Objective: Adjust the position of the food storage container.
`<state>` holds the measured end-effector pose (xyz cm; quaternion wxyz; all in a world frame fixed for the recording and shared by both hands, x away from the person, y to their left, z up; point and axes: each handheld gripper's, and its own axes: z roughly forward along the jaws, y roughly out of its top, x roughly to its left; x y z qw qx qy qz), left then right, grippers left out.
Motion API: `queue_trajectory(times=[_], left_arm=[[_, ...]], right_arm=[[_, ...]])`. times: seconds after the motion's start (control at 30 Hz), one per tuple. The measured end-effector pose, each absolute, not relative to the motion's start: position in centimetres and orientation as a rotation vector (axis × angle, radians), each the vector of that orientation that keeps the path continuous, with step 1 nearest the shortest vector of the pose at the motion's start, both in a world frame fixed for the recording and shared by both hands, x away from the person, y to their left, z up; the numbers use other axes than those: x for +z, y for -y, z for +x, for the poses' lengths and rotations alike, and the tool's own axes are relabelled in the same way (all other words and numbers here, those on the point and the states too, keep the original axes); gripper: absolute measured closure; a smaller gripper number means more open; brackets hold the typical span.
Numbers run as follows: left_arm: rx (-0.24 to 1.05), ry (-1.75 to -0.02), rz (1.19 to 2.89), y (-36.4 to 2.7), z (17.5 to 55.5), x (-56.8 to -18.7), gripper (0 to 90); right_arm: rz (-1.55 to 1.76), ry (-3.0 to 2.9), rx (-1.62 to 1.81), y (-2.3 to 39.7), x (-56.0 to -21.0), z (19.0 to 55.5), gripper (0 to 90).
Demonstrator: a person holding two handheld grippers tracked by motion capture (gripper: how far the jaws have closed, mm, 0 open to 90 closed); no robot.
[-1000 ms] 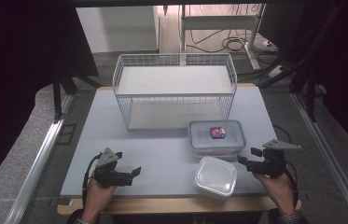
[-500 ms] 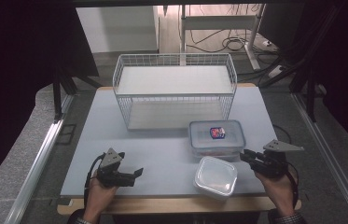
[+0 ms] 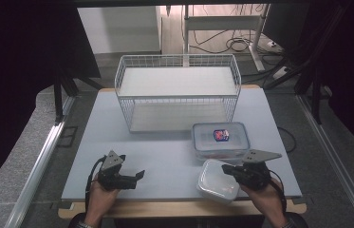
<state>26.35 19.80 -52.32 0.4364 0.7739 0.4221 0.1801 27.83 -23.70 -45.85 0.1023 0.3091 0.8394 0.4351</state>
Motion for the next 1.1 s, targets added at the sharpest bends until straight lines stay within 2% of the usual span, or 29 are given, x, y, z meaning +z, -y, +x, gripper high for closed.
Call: queue_trajectory(times=[0.4,0.57,0.9,1.1], left_arm=[[0.438,-1.043,1.941,-19.5,26.4,-52.5,3.4],[0.434,-1.044,1.946,-19.5,26.4,-52.5,3.4],[0.435,-1.047,1.955,-19.3,26.5,-52.6,3.5],[0.435,-1.049,1.96,-19.4,26.6,-52.7,3.6]], right_arm=[[0.724,-2.669,1.292,17.9,-46.8,25.2,89.5],[0.647,-2.764,1.223,17.0,-47.3,24.4,89.4],[0.708,-2.721,1.132,21.8,-47.2,22.9,89.5],[0.844,-2.646,1.092,25.4,-46.9,23.5,89.4]])
